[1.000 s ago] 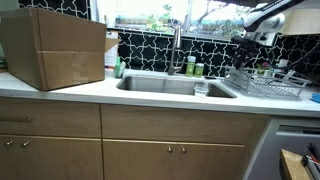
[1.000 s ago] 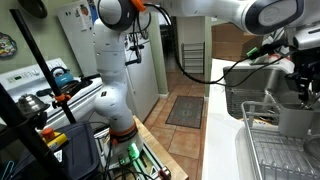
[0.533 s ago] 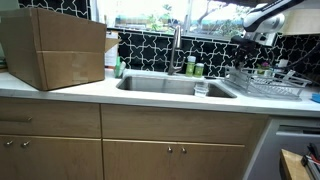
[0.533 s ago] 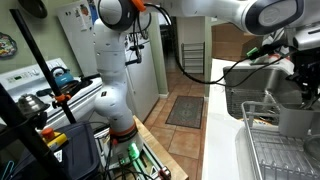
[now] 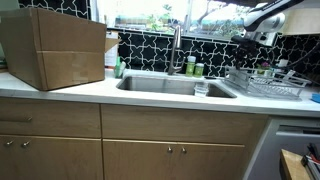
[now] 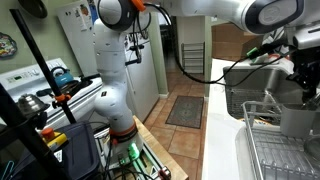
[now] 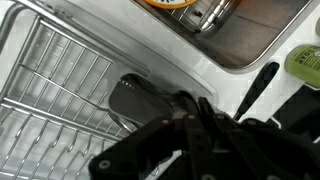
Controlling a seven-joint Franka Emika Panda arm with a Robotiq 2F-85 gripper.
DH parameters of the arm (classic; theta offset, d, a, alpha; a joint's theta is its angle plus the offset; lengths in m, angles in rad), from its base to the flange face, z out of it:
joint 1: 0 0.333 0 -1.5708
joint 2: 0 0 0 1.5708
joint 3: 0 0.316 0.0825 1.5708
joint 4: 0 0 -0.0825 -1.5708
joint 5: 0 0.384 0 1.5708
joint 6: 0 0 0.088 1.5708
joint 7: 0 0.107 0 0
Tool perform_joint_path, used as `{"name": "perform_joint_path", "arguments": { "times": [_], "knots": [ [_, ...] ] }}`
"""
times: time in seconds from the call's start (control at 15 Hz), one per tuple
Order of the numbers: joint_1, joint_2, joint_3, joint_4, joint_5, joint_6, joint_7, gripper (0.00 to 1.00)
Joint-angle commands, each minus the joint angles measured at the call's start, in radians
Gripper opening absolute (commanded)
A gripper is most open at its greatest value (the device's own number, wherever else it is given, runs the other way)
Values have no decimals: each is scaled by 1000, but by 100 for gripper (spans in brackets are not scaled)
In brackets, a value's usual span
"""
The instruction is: Move the spoon to the top part of the utensil drying rack
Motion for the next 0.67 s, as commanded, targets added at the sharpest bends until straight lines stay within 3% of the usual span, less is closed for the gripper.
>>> {"name": "perform_joint_path", "arguments": {
  "times": [0.0,0.6],
  "knots": [
    [11,8,-21,18,0,-25,8,1],
    [9,-81,-39,7,-2,-69,20,2]
  ]
}}
